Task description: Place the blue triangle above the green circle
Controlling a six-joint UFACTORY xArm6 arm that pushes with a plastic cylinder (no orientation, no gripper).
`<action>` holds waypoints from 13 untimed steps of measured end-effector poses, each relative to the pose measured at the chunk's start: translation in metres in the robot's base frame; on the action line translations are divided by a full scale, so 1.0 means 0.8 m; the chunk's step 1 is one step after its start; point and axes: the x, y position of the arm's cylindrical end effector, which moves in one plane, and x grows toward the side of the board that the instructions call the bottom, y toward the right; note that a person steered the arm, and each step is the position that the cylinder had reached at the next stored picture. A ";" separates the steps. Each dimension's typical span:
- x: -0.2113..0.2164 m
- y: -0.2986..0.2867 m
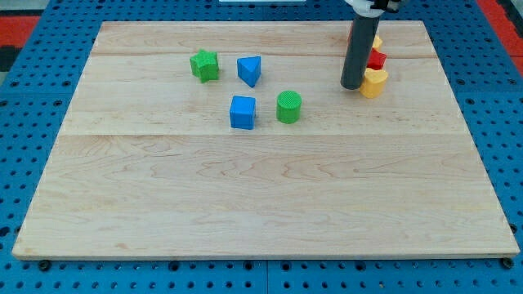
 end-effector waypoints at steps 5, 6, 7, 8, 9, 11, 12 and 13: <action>0.022 -0.182; 0.016 -0.225; -0.001 -0.224; -0.026 -0.207; -0.044 -0.196; -0.045 -0.173; -0.047 -0.173; -0.062 -0.170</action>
